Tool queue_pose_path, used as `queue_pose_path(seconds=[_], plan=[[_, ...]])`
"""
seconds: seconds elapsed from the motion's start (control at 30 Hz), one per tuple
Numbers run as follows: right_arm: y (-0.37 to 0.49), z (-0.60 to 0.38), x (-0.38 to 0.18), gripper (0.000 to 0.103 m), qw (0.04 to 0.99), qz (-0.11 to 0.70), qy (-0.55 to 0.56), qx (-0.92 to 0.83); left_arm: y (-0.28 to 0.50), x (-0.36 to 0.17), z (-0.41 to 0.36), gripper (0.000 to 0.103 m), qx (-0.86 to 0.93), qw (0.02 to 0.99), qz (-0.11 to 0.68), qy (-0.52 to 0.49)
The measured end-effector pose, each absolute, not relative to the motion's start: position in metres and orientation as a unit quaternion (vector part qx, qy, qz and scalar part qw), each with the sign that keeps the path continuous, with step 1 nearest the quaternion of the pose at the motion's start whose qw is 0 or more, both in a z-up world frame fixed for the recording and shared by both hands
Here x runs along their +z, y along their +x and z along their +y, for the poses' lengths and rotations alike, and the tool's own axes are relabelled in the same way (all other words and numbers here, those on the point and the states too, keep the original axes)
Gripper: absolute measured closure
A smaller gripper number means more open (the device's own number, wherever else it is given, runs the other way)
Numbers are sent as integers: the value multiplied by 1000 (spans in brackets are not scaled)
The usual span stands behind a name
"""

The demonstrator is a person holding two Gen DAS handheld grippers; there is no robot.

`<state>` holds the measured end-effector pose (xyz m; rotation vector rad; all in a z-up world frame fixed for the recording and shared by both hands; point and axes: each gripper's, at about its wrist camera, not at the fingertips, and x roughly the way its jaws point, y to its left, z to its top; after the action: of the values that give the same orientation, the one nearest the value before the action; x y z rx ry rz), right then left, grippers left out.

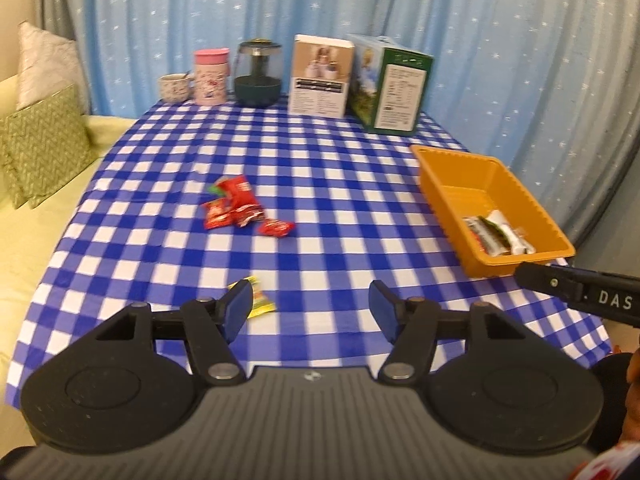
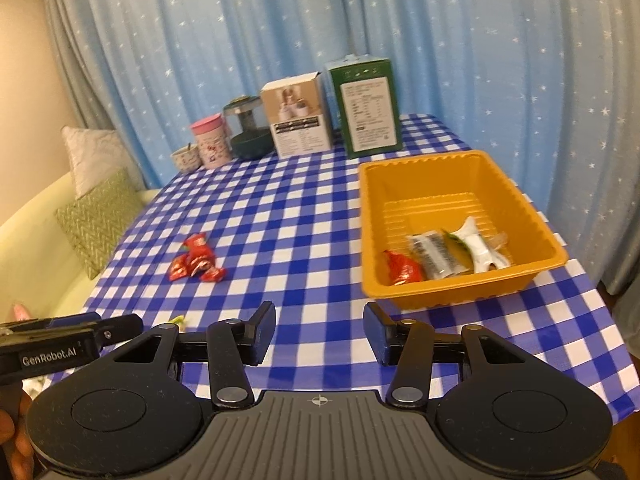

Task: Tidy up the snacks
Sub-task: 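Withdraw both tools from the tray toward the remaining candies, then lower the left tool onto the yellow candy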

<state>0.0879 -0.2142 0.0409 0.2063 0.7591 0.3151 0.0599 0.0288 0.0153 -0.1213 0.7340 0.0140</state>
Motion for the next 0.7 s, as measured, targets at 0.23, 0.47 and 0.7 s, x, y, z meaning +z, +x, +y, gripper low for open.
queue_pose_path(seconds=[0.23, 0.47, 0.7], plan=[[87, -201, 31, 54, 907, 378, 90, 162, 58, 7, 49, 42, 29, 927, 366, -74], [90, -192, 25, 54, 906, 383, 76, 166, 63, -1, 50, 43, 36, 924, 371, -81], [98, -187, 13, 54, 903, 389, 72, 168, 74, -15, 51, 47, 44, 919, 381, -88]])
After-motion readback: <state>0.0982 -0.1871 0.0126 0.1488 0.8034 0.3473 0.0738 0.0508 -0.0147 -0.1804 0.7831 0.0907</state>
